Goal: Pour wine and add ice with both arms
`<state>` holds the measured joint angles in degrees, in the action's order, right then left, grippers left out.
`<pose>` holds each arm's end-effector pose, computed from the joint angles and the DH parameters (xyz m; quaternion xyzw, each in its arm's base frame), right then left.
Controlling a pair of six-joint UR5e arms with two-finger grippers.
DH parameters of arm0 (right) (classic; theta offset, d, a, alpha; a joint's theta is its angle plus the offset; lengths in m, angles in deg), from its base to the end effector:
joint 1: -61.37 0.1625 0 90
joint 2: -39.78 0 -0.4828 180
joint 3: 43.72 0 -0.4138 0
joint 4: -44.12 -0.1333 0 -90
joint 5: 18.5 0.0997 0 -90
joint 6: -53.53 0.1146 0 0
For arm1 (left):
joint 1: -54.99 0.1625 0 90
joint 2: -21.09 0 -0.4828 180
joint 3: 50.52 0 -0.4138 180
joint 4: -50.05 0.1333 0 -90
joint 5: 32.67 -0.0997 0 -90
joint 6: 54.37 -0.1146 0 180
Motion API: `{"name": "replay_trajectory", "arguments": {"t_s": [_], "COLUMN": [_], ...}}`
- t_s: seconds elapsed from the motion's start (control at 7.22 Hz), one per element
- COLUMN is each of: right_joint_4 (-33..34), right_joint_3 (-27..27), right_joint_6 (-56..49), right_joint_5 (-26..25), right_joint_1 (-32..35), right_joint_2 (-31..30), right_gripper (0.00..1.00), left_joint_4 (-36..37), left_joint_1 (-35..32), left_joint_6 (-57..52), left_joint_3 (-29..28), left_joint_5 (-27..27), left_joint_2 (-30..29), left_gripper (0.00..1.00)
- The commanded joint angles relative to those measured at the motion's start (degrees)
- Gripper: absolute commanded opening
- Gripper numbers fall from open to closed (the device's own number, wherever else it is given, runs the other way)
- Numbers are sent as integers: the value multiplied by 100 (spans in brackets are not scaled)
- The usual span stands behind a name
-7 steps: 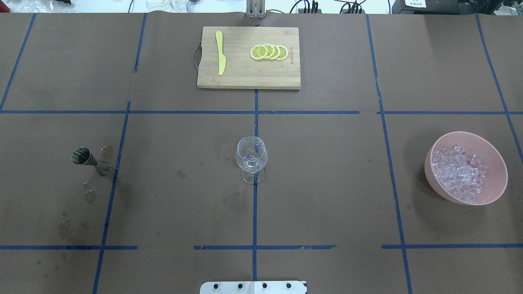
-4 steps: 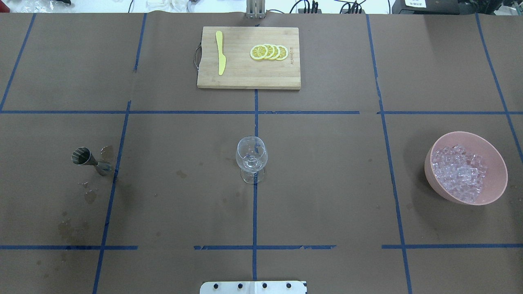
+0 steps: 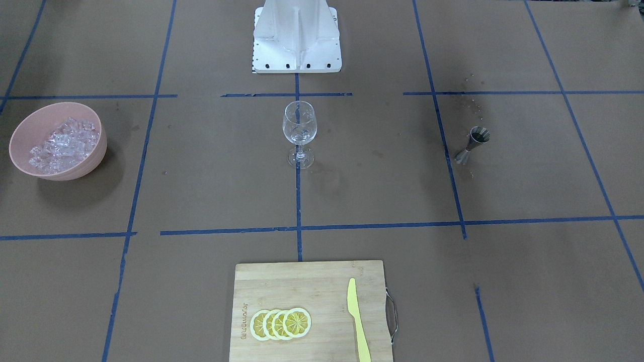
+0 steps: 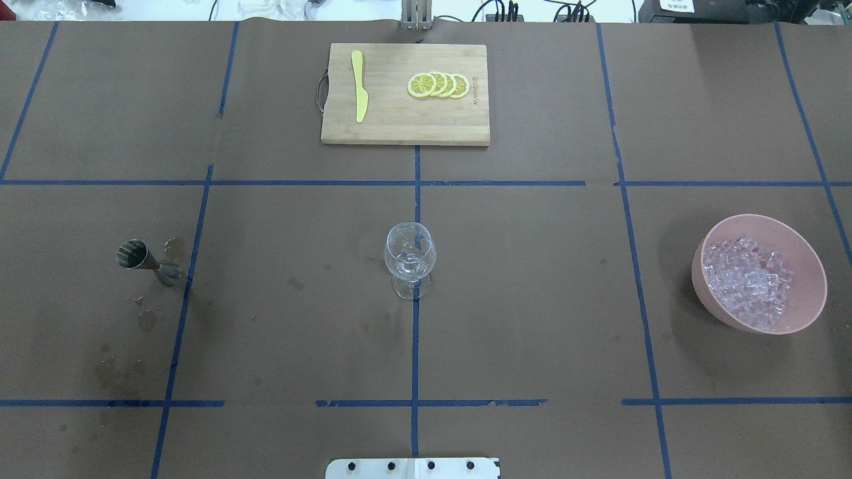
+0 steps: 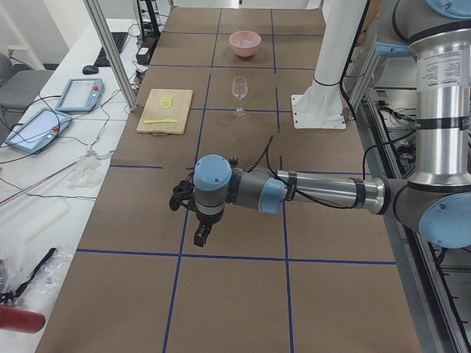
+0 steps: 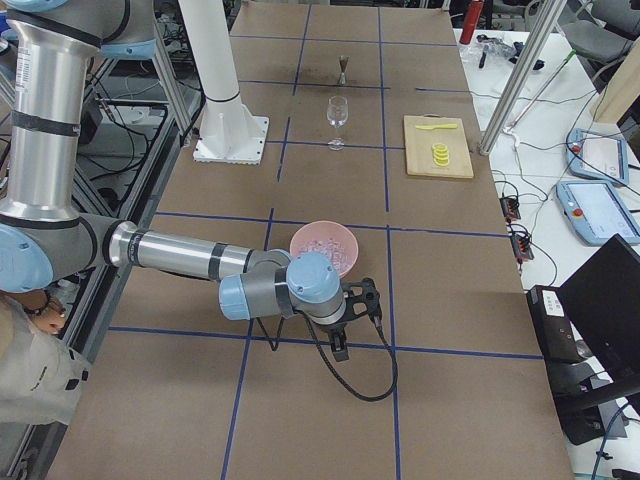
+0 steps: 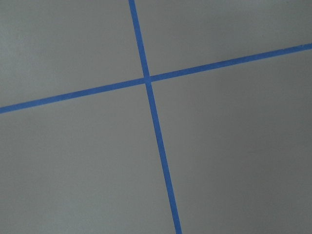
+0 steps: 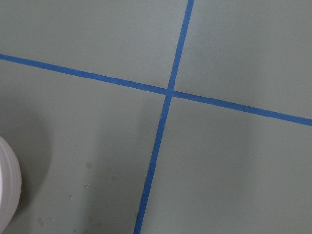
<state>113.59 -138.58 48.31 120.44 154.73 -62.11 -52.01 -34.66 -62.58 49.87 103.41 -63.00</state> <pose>0.0718 -0.4223 0.7355 0.1375 -0.4022 -0.0634 0.9030 -0.0478 -0.4813 0.6582 0.1586 0.3773 0.1241 0.9039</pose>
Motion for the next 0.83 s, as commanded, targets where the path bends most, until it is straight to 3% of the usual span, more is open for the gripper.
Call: {"name": "replay_trajectory", "arguments": {"t_s": [0.0,0.28,0.42,0.69], "right_joint_4": [-90,-91,-169,-345], "right_joint_3": [3,-7,28,-33], "right_joint_6": [-13,-5,-13,396], "right_joint_5": [89,98,89,81], "right_joint_1": [-2,-2,-2,-2], "right_joint_2": [20,20,20,64], "right_gripper": [100,100,100,100], "left_joint_4": [-1573,-3364,-3738,-5378], "left_joint_1": [0,0,9,515], "left_joint_6": [4,579,1167,2352], "left_joint_3": [-56,-213,-265,-283], "left_joint_5": [7,33,33,-2], "left_joint_2": [-20,5,-11,32], "left_gripper": [100,100,100,100]}}
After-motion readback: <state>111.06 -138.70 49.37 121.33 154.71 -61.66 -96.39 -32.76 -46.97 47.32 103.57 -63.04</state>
